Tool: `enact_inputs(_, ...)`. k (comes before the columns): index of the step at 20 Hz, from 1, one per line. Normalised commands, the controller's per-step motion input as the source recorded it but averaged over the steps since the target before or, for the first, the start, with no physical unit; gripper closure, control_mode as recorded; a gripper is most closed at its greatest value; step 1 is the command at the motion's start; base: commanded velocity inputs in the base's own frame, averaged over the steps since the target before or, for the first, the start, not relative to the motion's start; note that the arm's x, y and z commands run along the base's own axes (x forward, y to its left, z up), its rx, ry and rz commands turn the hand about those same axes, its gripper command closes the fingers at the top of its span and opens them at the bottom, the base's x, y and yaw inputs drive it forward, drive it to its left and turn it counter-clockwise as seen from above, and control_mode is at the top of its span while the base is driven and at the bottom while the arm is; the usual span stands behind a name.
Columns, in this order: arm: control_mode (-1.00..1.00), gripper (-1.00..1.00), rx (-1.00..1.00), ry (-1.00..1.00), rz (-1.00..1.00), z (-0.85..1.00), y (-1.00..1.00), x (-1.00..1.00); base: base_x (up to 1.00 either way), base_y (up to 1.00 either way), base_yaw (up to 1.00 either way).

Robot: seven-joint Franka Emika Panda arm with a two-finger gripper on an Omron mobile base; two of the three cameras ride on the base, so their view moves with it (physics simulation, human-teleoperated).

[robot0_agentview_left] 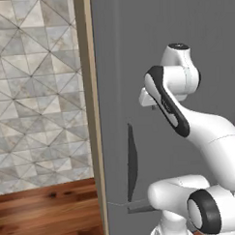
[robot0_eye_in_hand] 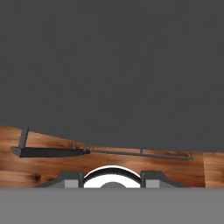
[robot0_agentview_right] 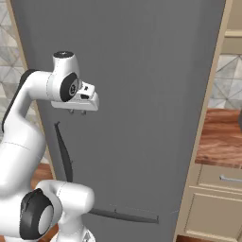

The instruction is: Open the fridge, remove the orange, squash, and chicken drumstick, and place them on any counter.

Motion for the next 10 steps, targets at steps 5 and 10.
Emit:
enact_inputs(5, 1.00, -1.00, 0.00, 0.00, 0.00, 0.00, 0.00, 0.00, -0.12, 0.01, -0.05)
enact_inputs(10, 1.00, -1.00, 0.00, 0.00, 0.00, 0.00, 0.00, 0.00, -0.46, 0.41, -0.41)
